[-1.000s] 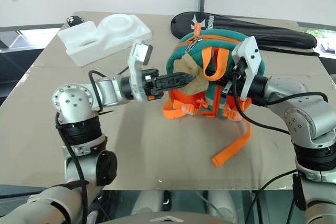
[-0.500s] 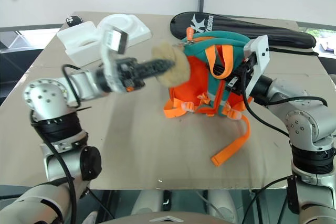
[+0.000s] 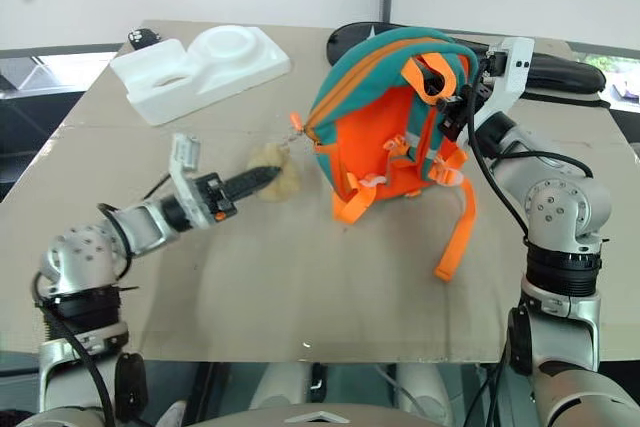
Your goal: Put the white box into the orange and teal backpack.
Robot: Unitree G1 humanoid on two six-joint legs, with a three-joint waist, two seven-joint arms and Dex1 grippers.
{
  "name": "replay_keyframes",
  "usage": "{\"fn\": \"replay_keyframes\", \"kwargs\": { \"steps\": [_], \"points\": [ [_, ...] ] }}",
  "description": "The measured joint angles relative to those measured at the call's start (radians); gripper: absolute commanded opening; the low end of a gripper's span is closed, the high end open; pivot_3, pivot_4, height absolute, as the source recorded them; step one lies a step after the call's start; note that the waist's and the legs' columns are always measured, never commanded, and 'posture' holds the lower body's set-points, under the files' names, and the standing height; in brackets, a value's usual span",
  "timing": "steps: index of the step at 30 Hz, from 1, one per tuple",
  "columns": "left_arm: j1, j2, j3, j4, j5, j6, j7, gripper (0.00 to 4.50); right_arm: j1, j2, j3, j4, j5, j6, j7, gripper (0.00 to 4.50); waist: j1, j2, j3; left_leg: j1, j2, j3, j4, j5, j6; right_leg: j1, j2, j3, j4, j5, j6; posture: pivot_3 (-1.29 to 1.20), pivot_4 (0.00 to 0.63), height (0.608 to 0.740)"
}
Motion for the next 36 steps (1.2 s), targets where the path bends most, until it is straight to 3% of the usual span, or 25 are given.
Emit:
{"fn": "replay_keyframes", "kwargs": {
  "steps": [10, 12, 13, 14, 18, 21, 22, 26, 29, 36],
  "points": [
    [-0.01, 0.001, -0.141, -0.042, 0.177, -0.183, 0.01, 2.0, 0.117, -0.074, 0.032, -0.151, -0.079, -0.042, 0.059, 0.0, 0.001, 0.0, 0.0, 0.0, 0.0, 0.0, -0.002, 0.0, 0.0, 0.0, 0.001, 0.0, 0.0, 0.0, 0.0, 0.0, 0.15, 0.74],
    [0.005, 0.015, -0.175, -0.054, 0.239, -0.26, -0.014, 2.0, 0.171, -0.145, 0.074, -0.182, -0.136, -0.076, 0.11, 0.0, 0.003, 0.0, 0.0, 0.0, 0.0, 0.0, -0.002, 0.0, 0.0, 0.0, 0.001, 0.0, -0.001, 0.0, 0.0, 0.0, 0.15, 0.74],
    [0.016, 0.031, -0.2, -0.058, 0.286, -0.319, -0.034, 2.0, 0.199, -0.181, 0.097, -0.194, -0.176, -0.104, 0.136, 0.65, 0.002, 0.0, 0.0, 0.0, 0.0, 0.0, -0.002, 0.0, 0.0, 0.0, 0.001, 0.0, -0.001, 0.0, 0.0, 0.0, 0.15, 0.74],
    [0.025, 0.032, -0.205, -0.059, 0.31, -0.368, -0.055, 2.5, 0.22, -0.199, 0.107, -0.199, -0.204, -0.125, 0.15, 0.88, 0.001, 0.0, 0.0, 0.001, 0.0, 0.001, -0.002, 0.0, 0.0, 0.0, 0.001, 0.001, -0.002, 0.0, 0.0, 0.0, 0.15, 0.74],
    [0.047, 0.042, -0.2, -0.059, 0.366, -0.495, -0.119, 4.45, 0.276, -0.229, 0.101, -0.198, -0.256, -0.168, 0.195, 2.82, -0.002, 0.0, 0.0, 0.002, 0.001, 0.002, -0.001, 0.0, 0.0, 0.0, 0.001, 0.001, -0.001, 0.0, 0.0, 0.0, 0.15, 0.74],
    [0.099, 0.068, -0.167, -0.099, 0.37, -0.542, -0.164, 4.5, 0.366, -0.295, 0.048, -0.247, -0.202, -0.143, 0.273, 4.2, 0.0, 0.0, 0.0, 0.001, 0.001, 0.001, -0.002, 0.0, 0.0, 0.0, 0.001, 0.001, -0.001, 0.0, 0.0, 0.0, 0.15, 0.74],
    [0.137, 0.097, -0.147, -0.128, 0.37, -0.551, -0.188, 4.5, 0.409, -0.333, 0.01, -0.269, -0.167, -0.122, 0.308, 4.47, 0.001, 0.0, 0.0, 0.0, 0.001, 0.002, -0.002, 0.0, 0.0, 0.0, 0.001, 0.001, -0.001, 0.0, 0.0, 0.0, 0.15, 0.74],
    [0.235, 0.13, -0.093, -0.228, 0.339, -0.549, -0.222, 4.5, 0.557, -0.44, -0.096, -0.334, -0.128, -0.113, 0.443, 4.47, 0.001, 0.0, 0.0, 0.001, 0.001, 0.002, -0.003, 0.0, 0.0, 0.0, 0.0, 0.001, -0.003, 0.0, 0.0, 0.0, 0.15, 0.74],
    [0.311, 0.131, -0.071, -0.286, 0.329, -0.56, -0.236, 4.5, 0.62, -0.456, -0.139, -0.339, -0.132, -0.136, 0.497, 4.47, -0.002, 0.0, 0.0, 0.002, 0.001, 0.002, -0.002, 0.0, 0.0, 0.0, 0.001, 0.002, -0.002, -0.003, -0.004, 0.0, 0.15, 0.74],
    [0.65, 0.159, 0.067, -0.365, 0.334, -0.608, -0.302, 4.5, 0.883, -0.479, -0.294, -0.322, -0.196, -0.222, 0.649, 4.47, -0.005, -0.001, -0.002, 0.004, 0.002, 0.003, -0.002, 0.0, 0.0, 0.0, 0.0, 0.002, -0.002, -0.003, -0.004, 0.0, 0.15, 0.74]
  ]
}}
